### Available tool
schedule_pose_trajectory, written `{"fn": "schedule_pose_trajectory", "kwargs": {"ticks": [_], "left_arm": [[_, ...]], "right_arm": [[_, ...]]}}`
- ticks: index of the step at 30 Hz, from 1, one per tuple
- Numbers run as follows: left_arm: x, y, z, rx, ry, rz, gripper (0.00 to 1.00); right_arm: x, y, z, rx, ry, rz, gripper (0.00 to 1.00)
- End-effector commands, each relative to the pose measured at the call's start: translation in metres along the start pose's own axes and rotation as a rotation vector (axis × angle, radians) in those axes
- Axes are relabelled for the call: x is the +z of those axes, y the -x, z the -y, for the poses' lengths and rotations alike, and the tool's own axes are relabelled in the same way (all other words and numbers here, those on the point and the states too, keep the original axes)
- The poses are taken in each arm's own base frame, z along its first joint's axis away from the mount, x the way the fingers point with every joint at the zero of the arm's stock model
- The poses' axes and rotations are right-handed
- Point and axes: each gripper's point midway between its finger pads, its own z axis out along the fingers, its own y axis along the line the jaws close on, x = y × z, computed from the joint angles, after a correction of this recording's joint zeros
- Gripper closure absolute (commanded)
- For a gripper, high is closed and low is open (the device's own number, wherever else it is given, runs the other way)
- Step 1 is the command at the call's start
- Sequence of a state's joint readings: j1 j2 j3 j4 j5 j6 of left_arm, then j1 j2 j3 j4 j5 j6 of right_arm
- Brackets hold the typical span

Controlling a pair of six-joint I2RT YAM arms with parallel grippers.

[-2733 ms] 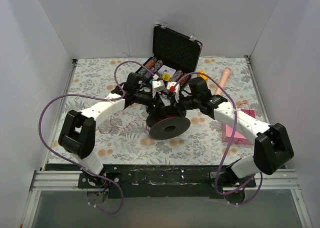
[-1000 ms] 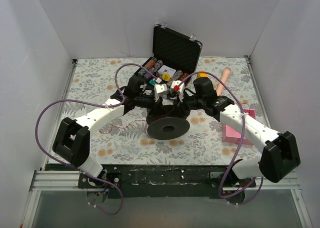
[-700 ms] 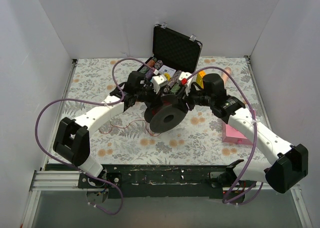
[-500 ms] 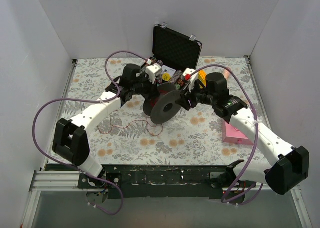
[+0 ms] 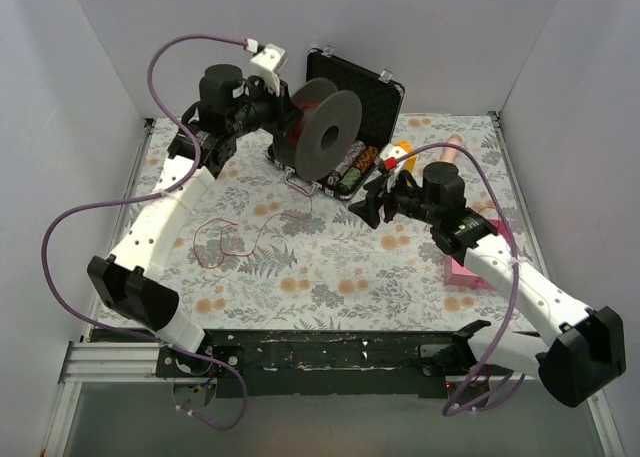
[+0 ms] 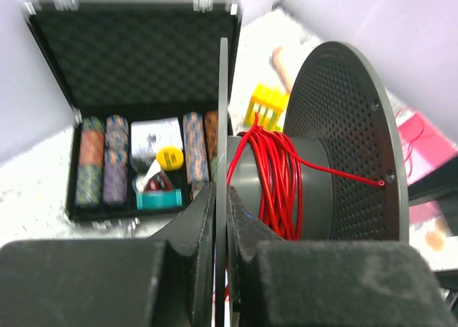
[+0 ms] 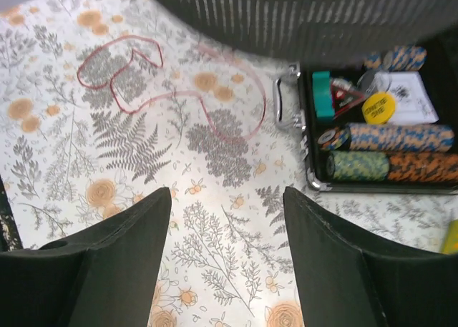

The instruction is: Wrap the cables

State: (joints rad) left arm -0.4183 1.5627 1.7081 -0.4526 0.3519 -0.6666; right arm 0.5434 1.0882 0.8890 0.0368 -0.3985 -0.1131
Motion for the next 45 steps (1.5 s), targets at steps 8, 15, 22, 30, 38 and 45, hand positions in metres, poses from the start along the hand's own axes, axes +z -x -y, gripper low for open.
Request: {"fn": "schedule_pose_trajectory", "kwargs": {"ticks": [8,15,22,30,38,45], "left_arm": [[-0.078,0.162,0.028,0.130,0.026,0.339,1.00],[-0.103,0.205,0.028,0.195,0.081,0.449,1.00],[-0.120,0.220,0.033,0.205,0.090,0.495,1.00],[-0.139,0.234,0.037,0.226,0.106,0.538,1.00],[-0.147,0.242,0.041,0.234,0.101,0.567,1.00],[-0.150,0.245,0.045,0.236,0.089,0.577,1.00]], "right_arm": [[0.084,0.013,0.005,0.184,0.056,0.112,0.24],[0.117,0.057,-0.036,0.415,0.164,0.347,0.21],[0.162,0.059,-0.054,0.512,0.190,0.306,0.20],[0.180,0.044,-0.035,0.597,0.073,0.274,0.21],[0.164,0.027,-0.033,0.688,0.005,0.219,0.23],[0.168,0.022,-0.029,0.688,-0.024,0.222,0.22]]}}
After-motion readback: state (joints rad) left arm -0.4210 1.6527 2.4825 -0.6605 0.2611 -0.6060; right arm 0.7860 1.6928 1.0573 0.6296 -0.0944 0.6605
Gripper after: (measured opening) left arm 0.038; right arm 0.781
